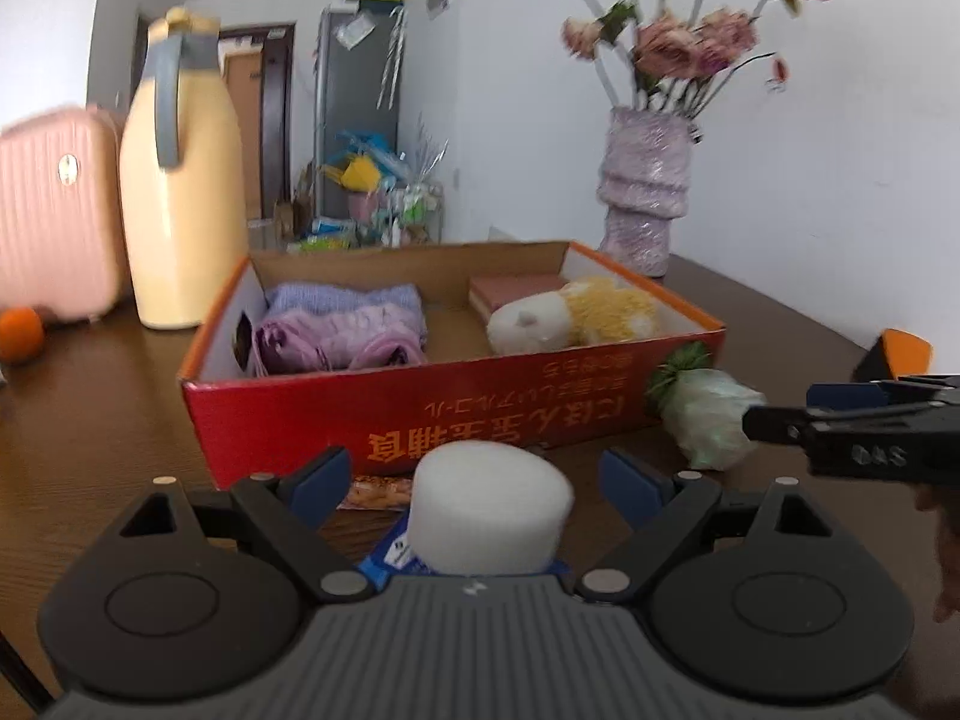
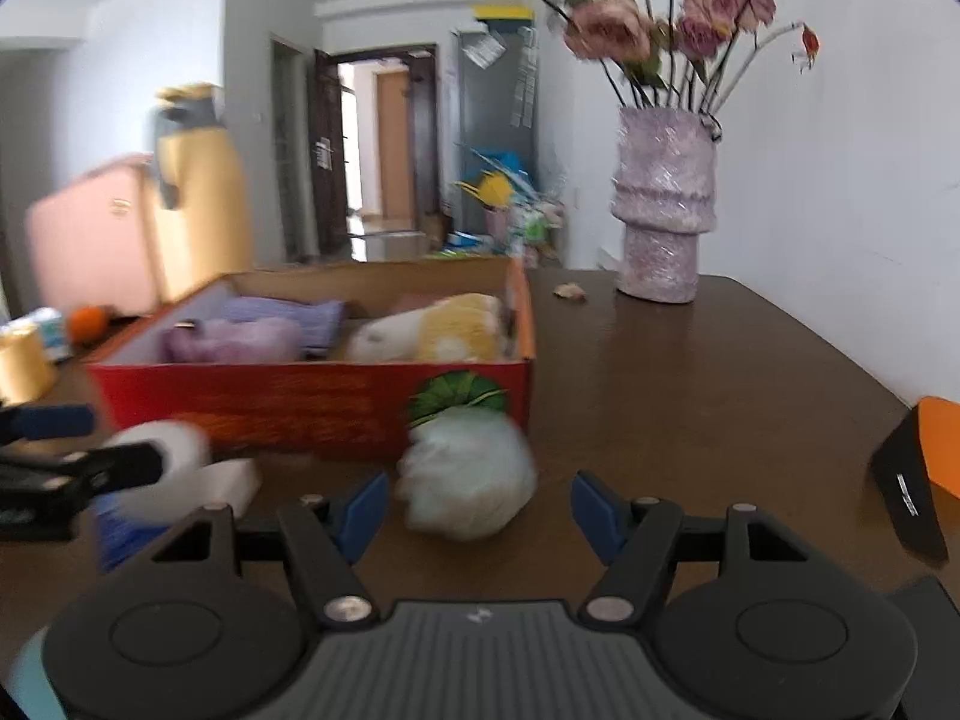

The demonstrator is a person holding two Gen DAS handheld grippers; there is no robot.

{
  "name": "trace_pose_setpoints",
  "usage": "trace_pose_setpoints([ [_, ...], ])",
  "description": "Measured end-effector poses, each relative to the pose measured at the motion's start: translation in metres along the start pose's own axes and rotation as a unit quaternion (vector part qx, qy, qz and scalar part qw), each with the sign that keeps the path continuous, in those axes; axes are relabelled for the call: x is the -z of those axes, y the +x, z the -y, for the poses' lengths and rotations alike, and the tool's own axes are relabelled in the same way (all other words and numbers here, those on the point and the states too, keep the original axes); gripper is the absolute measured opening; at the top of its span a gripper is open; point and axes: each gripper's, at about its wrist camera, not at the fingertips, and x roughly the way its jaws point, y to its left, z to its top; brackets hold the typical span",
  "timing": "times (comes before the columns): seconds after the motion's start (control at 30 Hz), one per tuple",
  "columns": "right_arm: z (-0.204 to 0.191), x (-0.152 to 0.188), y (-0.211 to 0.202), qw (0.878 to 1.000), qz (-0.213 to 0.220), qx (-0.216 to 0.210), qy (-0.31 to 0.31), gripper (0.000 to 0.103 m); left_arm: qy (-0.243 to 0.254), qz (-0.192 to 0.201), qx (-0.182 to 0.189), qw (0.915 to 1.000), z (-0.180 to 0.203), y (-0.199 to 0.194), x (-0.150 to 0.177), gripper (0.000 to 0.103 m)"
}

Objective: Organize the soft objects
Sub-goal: 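Grasp the white foam cylinder with the left gripper while the right gripper grasps the pale green fluffy ball, then carry the foam cylinder with the left gripper while the right gripper carries the green ball into the box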

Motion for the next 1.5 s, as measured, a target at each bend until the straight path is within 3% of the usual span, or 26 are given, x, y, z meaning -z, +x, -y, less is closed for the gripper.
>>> trace_pose_setpoints([
  [0.03, 0.002, -0.002, 0.013, 1.000, -0.005, 0.003, 0.008, 0.065, -0.006, -0.006, 0.001, 1.0000, -0.002, 0.008, 0.000, 0.056],
  [0.07, 0.005, -0.004, 0.024, 1.000, -0.012, 0.000, 0.019, 0.060, -0.012, -0.007, 0.005, 0.9999, -0.004, 0.014, 0.002, 0.055],
  [0.13, 0.008, -0.003, 0.038, 0.999, -0.026, -0.019, 0.035, 0.018, -0.019, -0.004, 0.024, 0.9995, -0.007, 0.017, 0.008, 0.054],
  [0.23, 0.007, 0.000, 0.038, 0.999, -0.019, -0.017, 0.026, 0.019, -0.007, 0.015, 0.017, 0.9997, -0.003, 0.011, 0.011, 0.054],
  [0.47, 0.008, 0.008, 0.040, 1.000, -0.010, -0.018, 0.014, 0.016, 0.001, 0.016, 0.010, 0.9998, 0.000, 0.011, 0.013, 0.054],
  [0.67, 0.018, 0.009, 0.040, 0.999, -0.011, -0.031, 0.043, 0.015, -0.003, 0.023, 0.000, 0.9997, 0.001, 0.008, 0.013, 0.054],
  [0.77, 0.025, 0.010, 0.040, 0.997, -0.008, -0.045, 0.065, 0.014, -0.030, 0.054, -0.030, 0.9976, 0.001, -0.022, 0.012, 0.054],
  [0.83, 0.025, 0.014, 0.032, 0.997, -0.011, -0.041, 0.061, 0.012, -0.065, 0.071, -0.019, 0.9951, -0.002, -0.055, 0.017, 0.054],
  [0.97, 0.007, 0.042, -0.018, 0.998, -0.007, -0.038, 0.042, 0.012, -0.067, 0.067, -0.029, 0.9950, 0.000, -0.122, 0.039, 0.054],
  [1.1, -0.020, 0.081, -0.094, 0.997, -0.006, -0.082, 0.001, 0.012, -0.033, 0.061, -0.047, 0.9965, 0.010, -0.177, 0.066, 0.054],
  [1.23, -0.034, 0.103, -0.149, 0.991, -0.003, -0.132, 0.003, 0.012, -0.020, 0.062, -0.031, 0.9974, 0.018, -0.205, 0.077, 0.054],
  [1.5, -0.038, 0.104, -0.193, 0.993, 0.028, -0.116, -0.005, 0.012, -0.013, 0.097, -0.013, 0.9951, 0.033, -0.226, 0.076, 0.054],
])
